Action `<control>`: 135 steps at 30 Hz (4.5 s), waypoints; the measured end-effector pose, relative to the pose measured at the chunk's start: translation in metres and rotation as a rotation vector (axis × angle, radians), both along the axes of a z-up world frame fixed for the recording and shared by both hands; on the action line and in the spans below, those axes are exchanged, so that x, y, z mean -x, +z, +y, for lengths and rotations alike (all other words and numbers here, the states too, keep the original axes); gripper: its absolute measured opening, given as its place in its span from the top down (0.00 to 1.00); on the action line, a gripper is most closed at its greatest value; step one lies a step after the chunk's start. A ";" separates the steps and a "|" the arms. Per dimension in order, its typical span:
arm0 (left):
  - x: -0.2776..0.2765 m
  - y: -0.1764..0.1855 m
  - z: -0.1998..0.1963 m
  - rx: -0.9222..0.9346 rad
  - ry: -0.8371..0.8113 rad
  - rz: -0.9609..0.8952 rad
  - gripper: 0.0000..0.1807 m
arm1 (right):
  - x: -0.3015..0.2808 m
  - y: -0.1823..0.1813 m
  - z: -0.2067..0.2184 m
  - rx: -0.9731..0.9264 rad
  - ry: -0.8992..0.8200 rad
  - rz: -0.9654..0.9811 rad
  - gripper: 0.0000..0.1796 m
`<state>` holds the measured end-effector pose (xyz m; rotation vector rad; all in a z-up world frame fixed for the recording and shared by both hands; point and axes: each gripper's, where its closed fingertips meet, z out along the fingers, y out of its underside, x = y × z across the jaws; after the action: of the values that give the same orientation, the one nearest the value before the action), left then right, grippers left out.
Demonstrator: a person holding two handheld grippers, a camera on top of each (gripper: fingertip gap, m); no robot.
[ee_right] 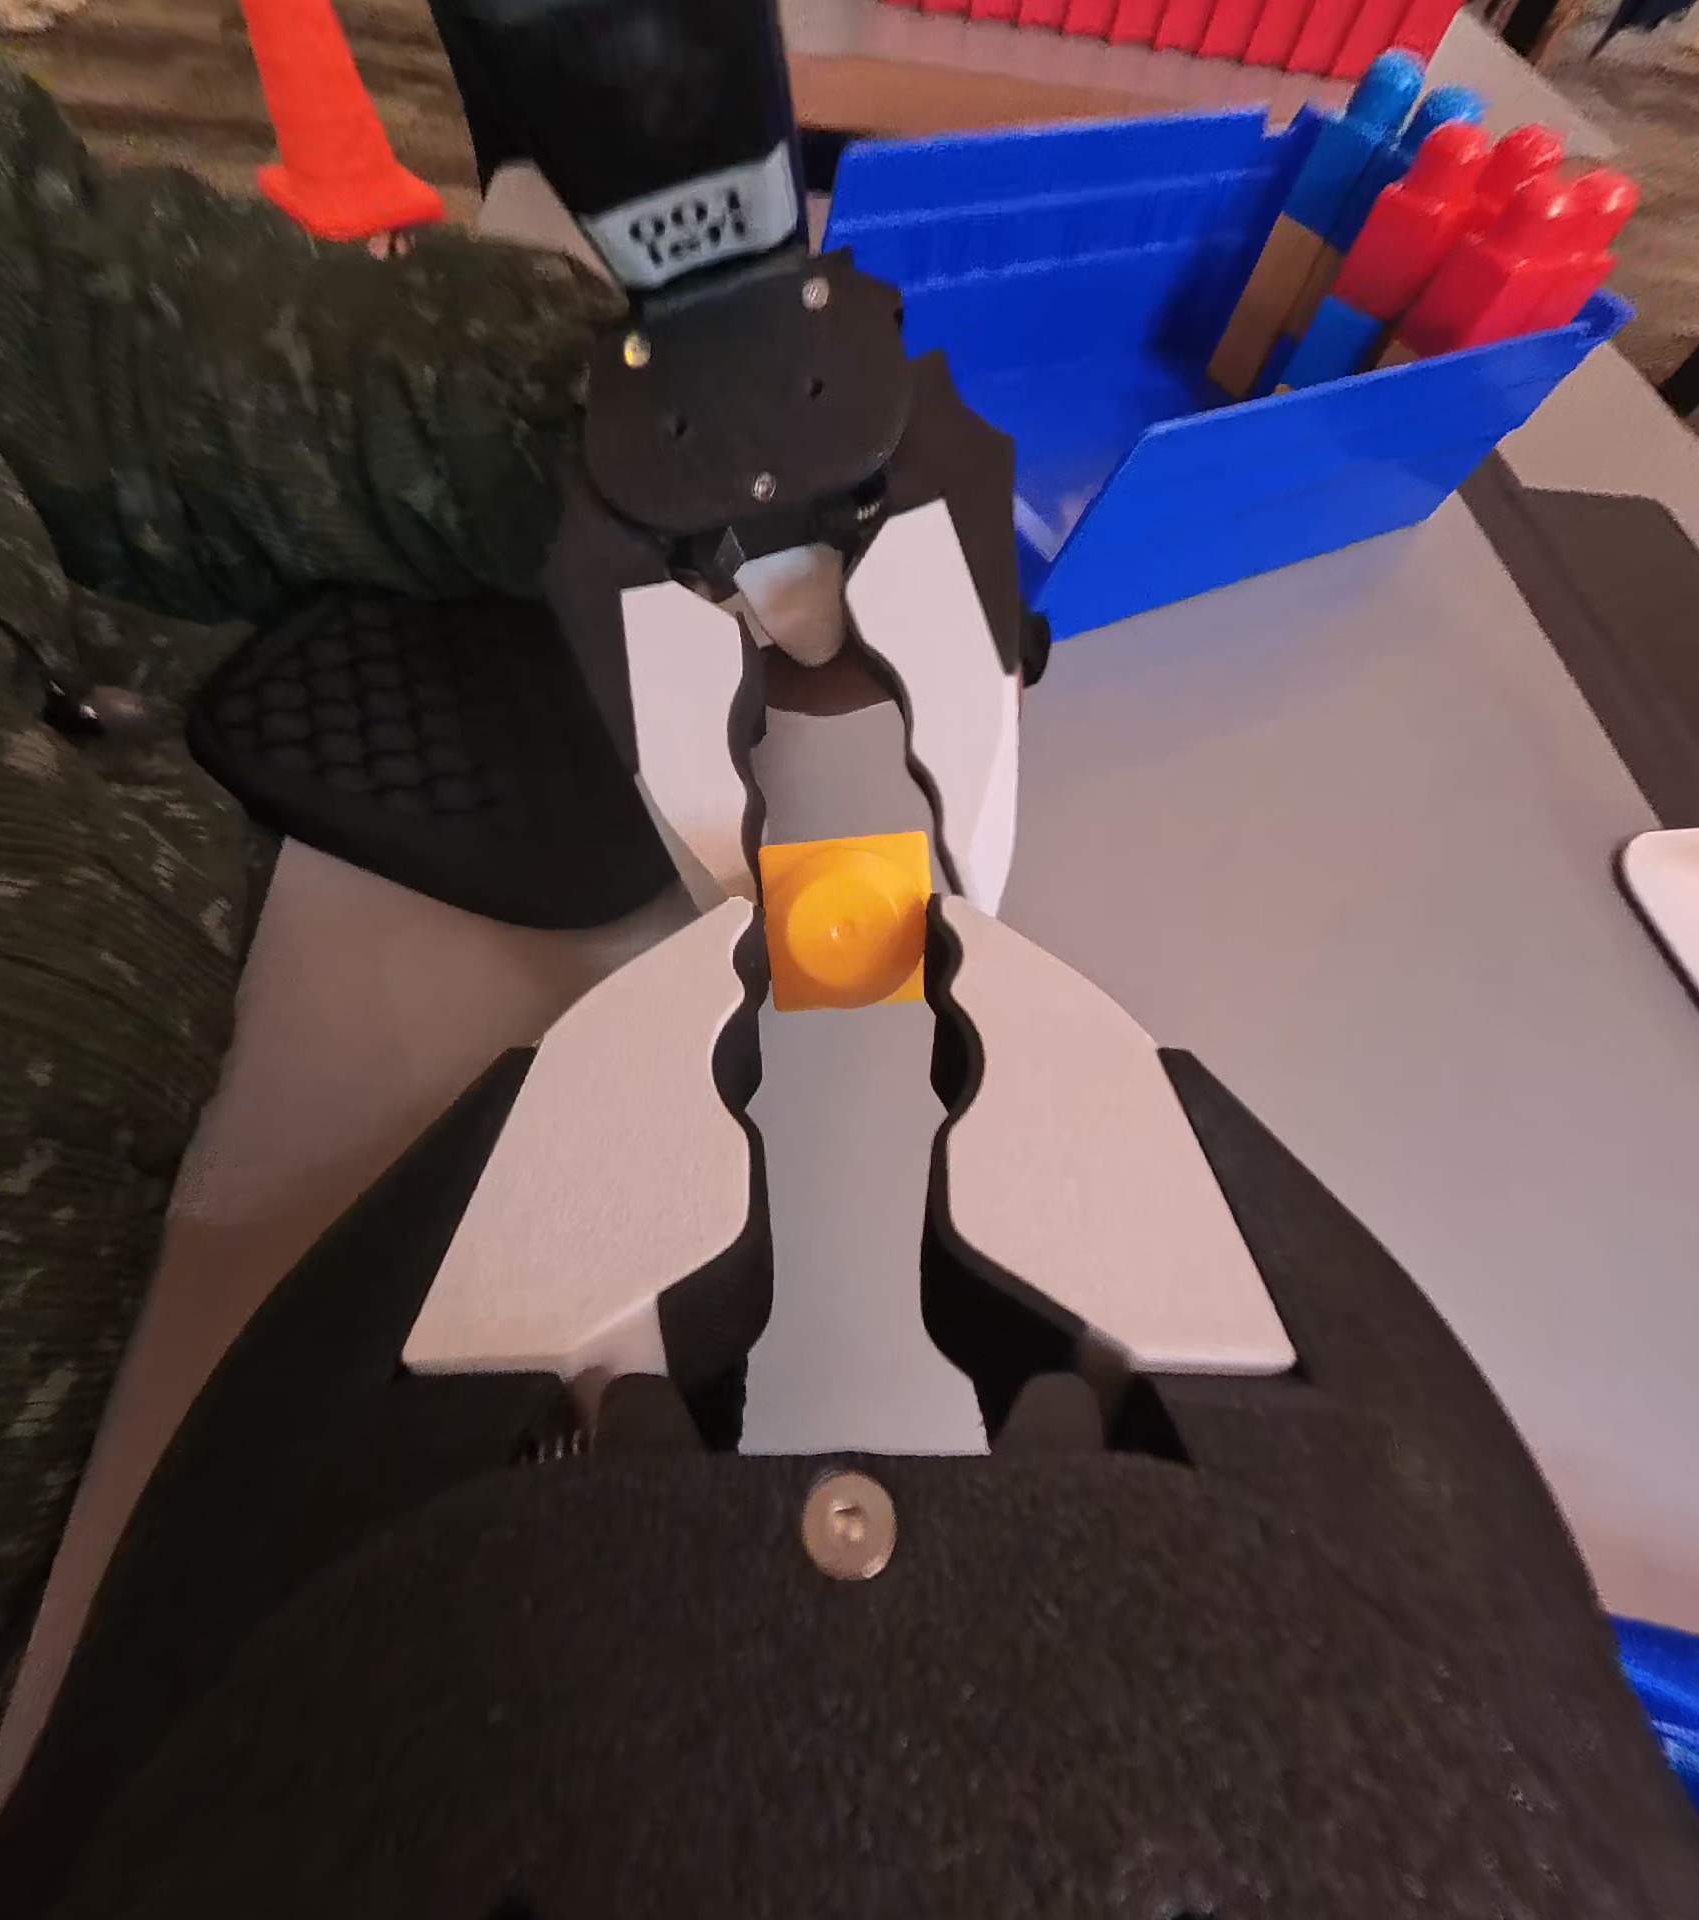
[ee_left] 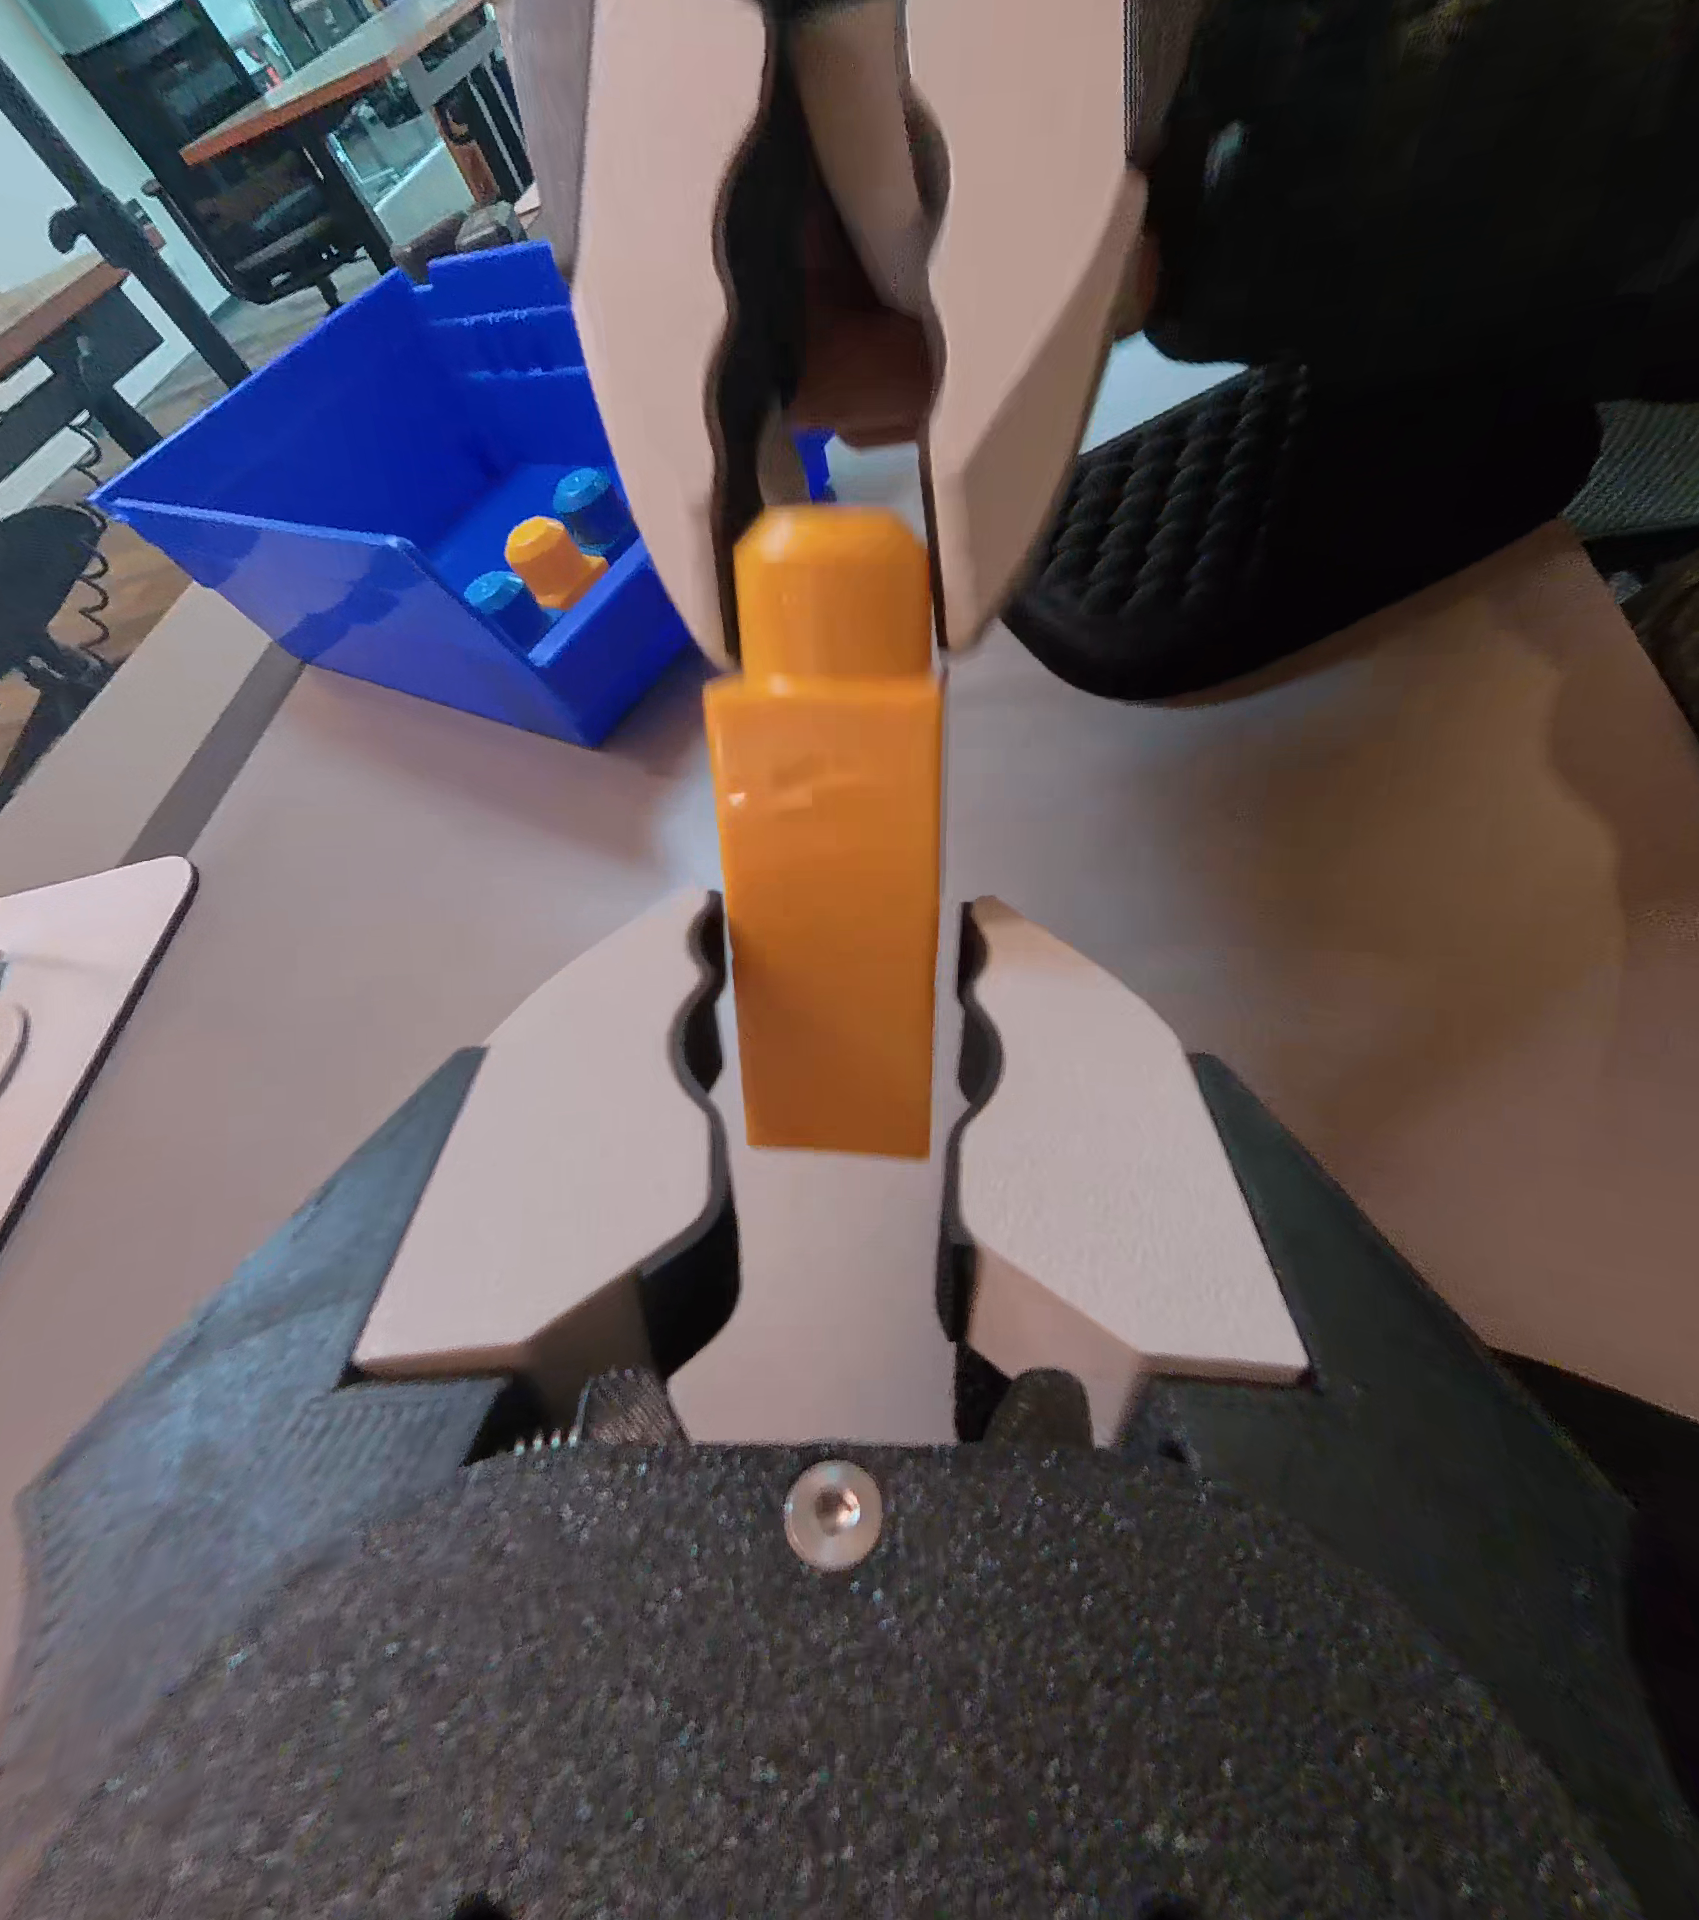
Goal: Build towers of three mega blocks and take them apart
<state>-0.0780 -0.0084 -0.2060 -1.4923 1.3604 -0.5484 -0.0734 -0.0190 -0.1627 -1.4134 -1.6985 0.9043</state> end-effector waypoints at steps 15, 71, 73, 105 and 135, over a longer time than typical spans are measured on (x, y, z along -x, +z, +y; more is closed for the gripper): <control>0.020 0.005 0.019 0.030 0.097 -0.032 0.80 | -0.140 0.102 0.163 -0.271 -0.586 -0.210 0.84; 0.037 0.039 0.046 -0.096 0.296 -0.270 0.99 | -0.178 0.013 0.245 -0.118 -0.698 -0.518 0.84; 0.040 0.041 0.048 -0.106 0.314 -0.279 1.00 | -0.184 -0.011 0.248 -0.052 -0.693 -0.557 0.84; 0.240 0.135 0.091 -0.402 1.039 -0.614 1.00 | -0.099 0.057 0.132 -0.133 -0.698 0.406 0.69; 0.409 -0.041 0.229 0.327 1.543 -0.072 0.64 | -0.050 -0.012 0.091 -0.072 -0.538 0.271 0.73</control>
<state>-0.4866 0.2210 -0.2469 -2.2168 -0.2029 0.2114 -0.0230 0.0719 -0.1751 -1.5147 -1.0612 0.6827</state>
